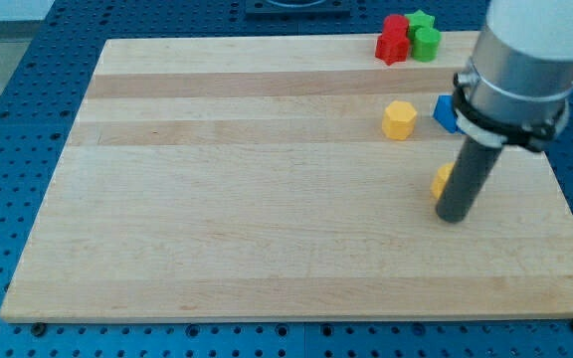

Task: Slide the yellow heart towards the blue blocks

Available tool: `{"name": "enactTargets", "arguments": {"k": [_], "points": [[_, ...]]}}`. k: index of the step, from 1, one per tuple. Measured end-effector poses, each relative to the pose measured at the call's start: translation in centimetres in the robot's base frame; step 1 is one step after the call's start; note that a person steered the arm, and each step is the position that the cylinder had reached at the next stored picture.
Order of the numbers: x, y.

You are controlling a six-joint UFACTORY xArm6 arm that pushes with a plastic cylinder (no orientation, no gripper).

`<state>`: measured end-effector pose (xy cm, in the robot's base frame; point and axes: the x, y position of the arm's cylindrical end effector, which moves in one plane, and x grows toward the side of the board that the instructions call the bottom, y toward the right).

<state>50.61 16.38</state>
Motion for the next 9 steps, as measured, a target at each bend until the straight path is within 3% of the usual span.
{"name": "enactTargets", "arguments": {"k": [2, 4, 6, 9], "points": [[2.3, -0.2], [-4.2, 0.1], [-1.2, -0.2], [-7.4, -0.2]]}}
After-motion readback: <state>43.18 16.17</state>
